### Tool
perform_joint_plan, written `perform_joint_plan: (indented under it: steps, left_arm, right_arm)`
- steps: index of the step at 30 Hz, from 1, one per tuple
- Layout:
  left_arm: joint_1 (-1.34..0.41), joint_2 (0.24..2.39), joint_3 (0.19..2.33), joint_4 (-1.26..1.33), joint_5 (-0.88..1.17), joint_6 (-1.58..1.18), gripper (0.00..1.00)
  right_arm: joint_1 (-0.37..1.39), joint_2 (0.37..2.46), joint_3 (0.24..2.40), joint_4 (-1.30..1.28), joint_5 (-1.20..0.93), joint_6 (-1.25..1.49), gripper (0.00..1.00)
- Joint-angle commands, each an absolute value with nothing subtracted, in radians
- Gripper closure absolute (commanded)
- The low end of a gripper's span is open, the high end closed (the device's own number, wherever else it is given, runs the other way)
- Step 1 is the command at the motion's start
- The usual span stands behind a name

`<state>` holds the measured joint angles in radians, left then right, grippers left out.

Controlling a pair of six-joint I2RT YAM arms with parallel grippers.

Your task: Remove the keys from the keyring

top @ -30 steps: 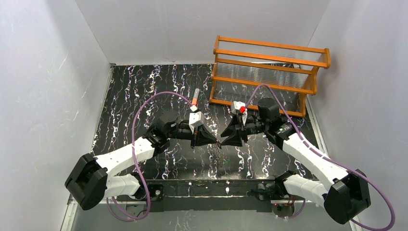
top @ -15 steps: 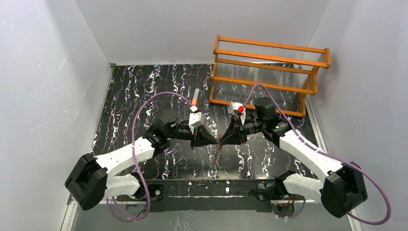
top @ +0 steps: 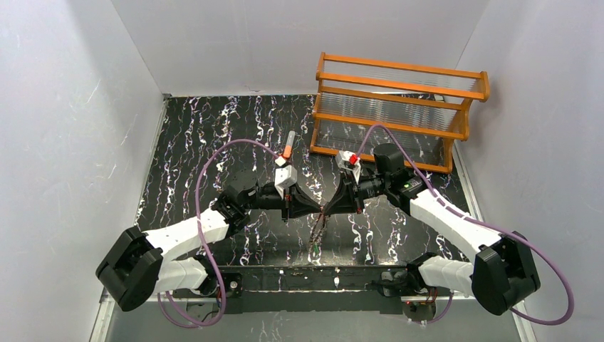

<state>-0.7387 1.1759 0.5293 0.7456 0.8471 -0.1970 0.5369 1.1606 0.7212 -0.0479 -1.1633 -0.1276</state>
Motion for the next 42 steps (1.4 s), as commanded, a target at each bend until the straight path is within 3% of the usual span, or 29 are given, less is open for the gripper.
perform_joint_plan:
  steps: [1,10,11,13,17,19,30,39,42]
  left_arm:
    - [-0.743,1.141,0.505,0.931,0.799,-0.270,1.00]
    - [-0.790,1.158,0.428,1.100,0.694,-0.333,1.00]
    - [-0.789,1.157,0.424,1.106,0.685,-0.335,1.00]
    - [-0.789,1.155,0.415,1.117,0.676,-0.339,1.00]
    - [-0.790,1.154,0.405,1.129,0.674,-0.342,1.00]
    - [-0.790,1.152,0.401,1.130,0.673,-0.341,1.00]
    - [-0.790,1.153,0.405,1.150,0.687,-0.356,1.00]
    - [-0.789,1.161,0.406,1.181,0.692,-0.379,1.00]
    - [-0.790,1.164,0.407,1.190,0.686,-0.391,1.00]
  right_arm:
    - [0.548,1.166,0.699,0.024,-1.180,-0.065,0.99]
    - [0.574,1.139,0.623,0.221,-1.067,0.079,0.95]
    - [0.574,1.128,0.619,0.222,-1.047,0.079,0.92]
    - [0.574,1.100,0.609,0.221,-1.007,0.077,0.75]
    - [0.575,1.037,0.588,0.224,-0.982,0.063,0.57]
    - [0.574,1.019,0.577,0.231,-0.982,0.055,0.53]
    - [0.576,1.020,0.527,0.428,-1.035,0.134,0.51]
    - [0.580,1.037,0.514,0.519,-1.026,0.169,0.62]
    - [0.580,1.041,0.511,0.535,-1.027,0.176,0.72]
